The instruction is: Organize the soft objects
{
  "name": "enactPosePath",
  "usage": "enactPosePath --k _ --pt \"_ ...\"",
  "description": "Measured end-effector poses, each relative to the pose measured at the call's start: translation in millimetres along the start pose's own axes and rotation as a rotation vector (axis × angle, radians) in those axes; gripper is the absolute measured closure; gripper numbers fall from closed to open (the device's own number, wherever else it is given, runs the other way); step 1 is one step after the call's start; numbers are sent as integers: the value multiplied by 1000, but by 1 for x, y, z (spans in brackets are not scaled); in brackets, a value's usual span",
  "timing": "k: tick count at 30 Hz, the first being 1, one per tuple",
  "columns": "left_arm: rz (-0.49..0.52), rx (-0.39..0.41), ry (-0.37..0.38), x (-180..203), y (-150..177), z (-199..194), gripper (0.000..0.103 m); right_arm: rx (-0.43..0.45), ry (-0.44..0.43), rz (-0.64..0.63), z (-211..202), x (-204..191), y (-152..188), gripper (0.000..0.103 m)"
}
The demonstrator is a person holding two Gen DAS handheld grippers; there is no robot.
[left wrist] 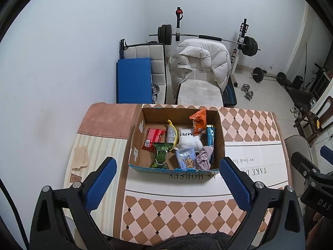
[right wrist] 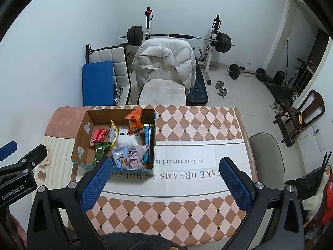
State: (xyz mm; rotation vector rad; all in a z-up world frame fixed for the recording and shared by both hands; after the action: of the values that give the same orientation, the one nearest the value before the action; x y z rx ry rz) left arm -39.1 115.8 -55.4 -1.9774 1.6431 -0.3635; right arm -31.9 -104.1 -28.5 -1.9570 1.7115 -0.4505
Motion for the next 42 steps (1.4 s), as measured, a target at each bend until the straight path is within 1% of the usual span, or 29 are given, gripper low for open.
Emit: enactPosePath --k 7,15,42 --pt "1 -1 2 -1 -1 0 2 0 -6 -10 -3 0 -1 0" --pt "-2 16 2 -2 -1 -7 2 1 -13 -15 -5 -1 -2 0" --pt "4 6 0 -5 2 -5 2 -12 -21 -28 -5 -6 -1 0"
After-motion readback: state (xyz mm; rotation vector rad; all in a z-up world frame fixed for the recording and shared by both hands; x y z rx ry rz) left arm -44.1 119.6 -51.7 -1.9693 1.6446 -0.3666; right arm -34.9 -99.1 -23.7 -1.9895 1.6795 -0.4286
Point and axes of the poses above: each gripper's, at about its wrist camera, not at the fingertips, and z roughly the way its jaws point, x to its right, y to its underside, the point moved 5 cm from there along z, roughly the way its jaws point, and after that the axes turned 9 degrees about -y, right-handed, at the moved point
